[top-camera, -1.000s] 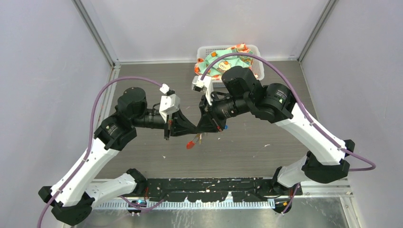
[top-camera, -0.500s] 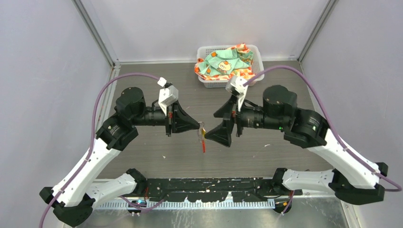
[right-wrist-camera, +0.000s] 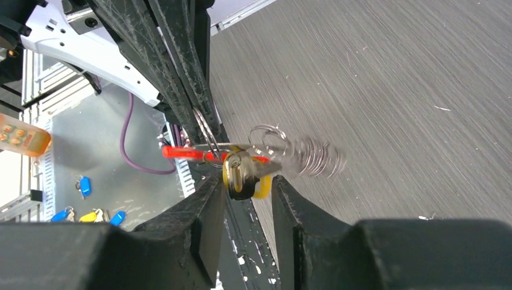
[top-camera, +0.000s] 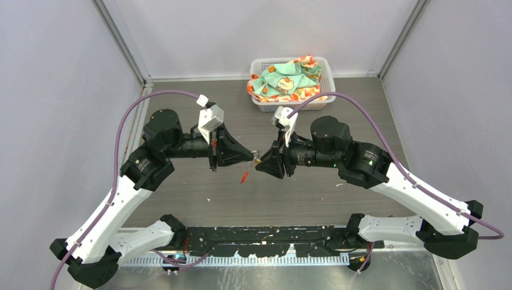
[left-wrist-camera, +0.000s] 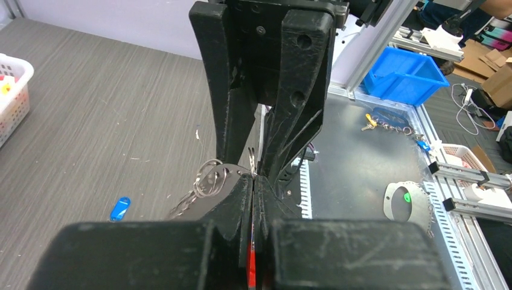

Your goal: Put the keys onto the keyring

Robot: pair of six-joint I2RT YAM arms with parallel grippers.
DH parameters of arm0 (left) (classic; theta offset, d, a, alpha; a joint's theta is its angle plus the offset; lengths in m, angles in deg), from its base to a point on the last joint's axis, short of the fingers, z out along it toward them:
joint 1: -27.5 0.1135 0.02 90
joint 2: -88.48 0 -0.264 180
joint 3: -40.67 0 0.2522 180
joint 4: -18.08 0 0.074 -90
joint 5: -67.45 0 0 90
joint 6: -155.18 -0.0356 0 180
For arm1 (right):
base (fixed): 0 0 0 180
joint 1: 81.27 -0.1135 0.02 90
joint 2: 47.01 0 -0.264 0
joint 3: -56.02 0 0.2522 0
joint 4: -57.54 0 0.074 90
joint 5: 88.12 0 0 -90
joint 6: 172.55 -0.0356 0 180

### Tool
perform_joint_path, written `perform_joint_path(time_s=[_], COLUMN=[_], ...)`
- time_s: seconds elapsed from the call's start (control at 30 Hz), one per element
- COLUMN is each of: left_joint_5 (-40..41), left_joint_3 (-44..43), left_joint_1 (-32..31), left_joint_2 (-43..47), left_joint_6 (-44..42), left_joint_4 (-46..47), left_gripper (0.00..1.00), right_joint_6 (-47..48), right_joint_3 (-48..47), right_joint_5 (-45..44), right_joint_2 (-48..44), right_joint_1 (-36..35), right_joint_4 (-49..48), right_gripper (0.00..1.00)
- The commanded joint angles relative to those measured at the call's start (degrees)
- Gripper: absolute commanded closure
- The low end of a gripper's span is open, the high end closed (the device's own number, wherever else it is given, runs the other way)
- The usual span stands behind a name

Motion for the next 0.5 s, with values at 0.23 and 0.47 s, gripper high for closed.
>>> perform_joint_path(time_s=[0.23,0.47], left_joint_5=[0.0,0.7], left_joint_3=[-1.9,-1.9], left_joint_1=[0.3,0.4], left_joint_2=[1.3,1.3], left_joint_6=[-0.7,-3.9], left_joint_4=[2.9,2.1], left_gripper=[1.0,1.0], right_joint_6=[-2.3,-3.1], right_joint_3=[1.6,6.0], right_joint_5=[-0.5,-3.7], right_joint_2=[-2.6,-8.7], right_joint_1=[0.2,0.1], right_joint_4=[-6.4,-5.0], right_gripper=[0.63,0.45])
